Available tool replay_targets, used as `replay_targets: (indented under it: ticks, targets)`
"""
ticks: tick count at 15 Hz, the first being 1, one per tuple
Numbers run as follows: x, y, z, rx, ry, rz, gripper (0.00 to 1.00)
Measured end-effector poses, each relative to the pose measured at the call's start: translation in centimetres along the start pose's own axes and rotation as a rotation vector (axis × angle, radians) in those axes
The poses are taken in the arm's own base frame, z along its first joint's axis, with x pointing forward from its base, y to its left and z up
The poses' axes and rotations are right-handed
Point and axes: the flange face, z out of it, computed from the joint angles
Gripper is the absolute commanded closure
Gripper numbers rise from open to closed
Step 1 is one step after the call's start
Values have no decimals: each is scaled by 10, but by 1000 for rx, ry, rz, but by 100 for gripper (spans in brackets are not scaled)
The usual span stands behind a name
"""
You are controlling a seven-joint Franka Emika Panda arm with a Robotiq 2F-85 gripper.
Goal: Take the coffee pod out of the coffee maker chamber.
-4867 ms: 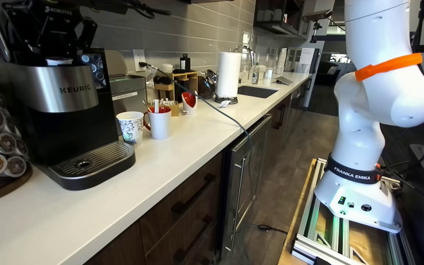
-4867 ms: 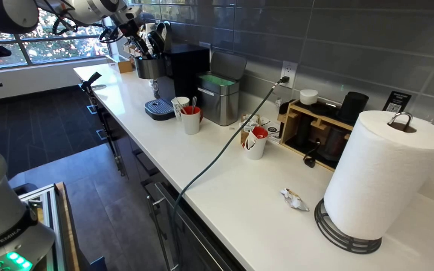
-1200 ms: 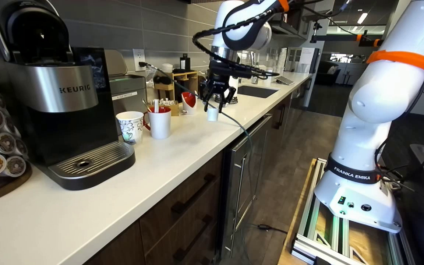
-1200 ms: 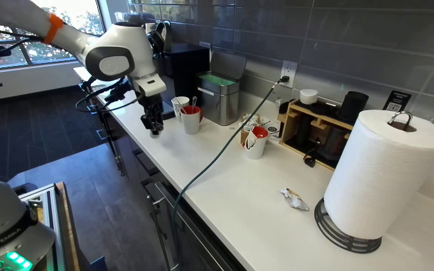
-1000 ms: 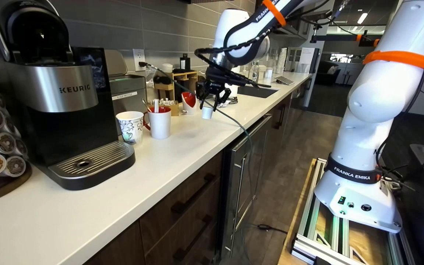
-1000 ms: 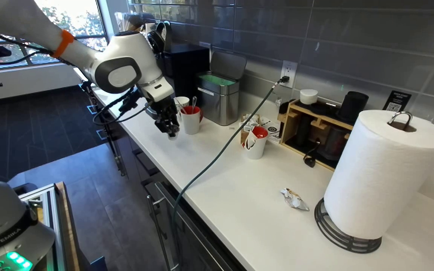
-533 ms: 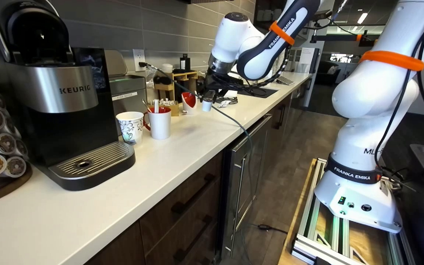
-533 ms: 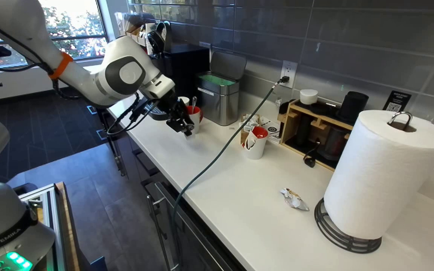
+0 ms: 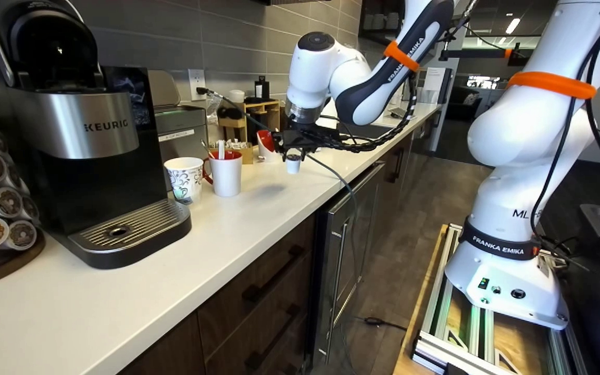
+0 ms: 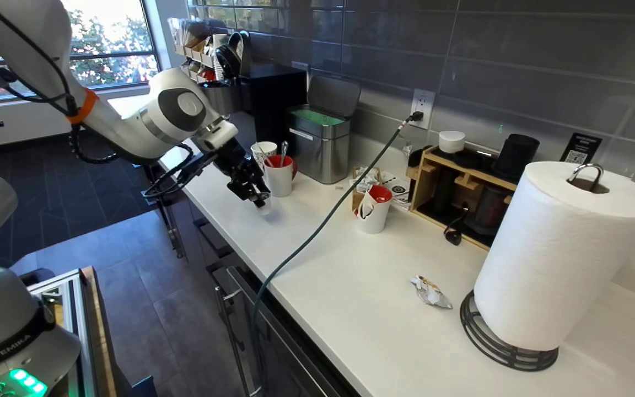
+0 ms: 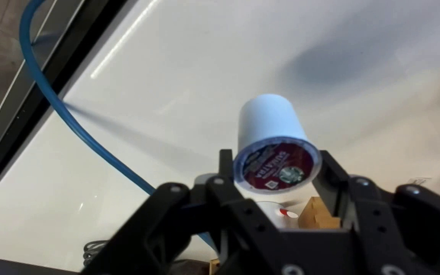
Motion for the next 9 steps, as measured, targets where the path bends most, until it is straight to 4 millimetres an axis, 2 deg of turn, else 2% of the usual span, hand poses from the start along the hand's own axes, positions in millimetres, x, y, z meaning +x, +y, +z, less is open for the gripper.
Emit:
replay_targets:
  ticks: [3, 9]
  targets:
    - [-8, -6, 8, -39, -23, 52, 70]
    - [-3, -14, 27, -78, -73, 191, 70]
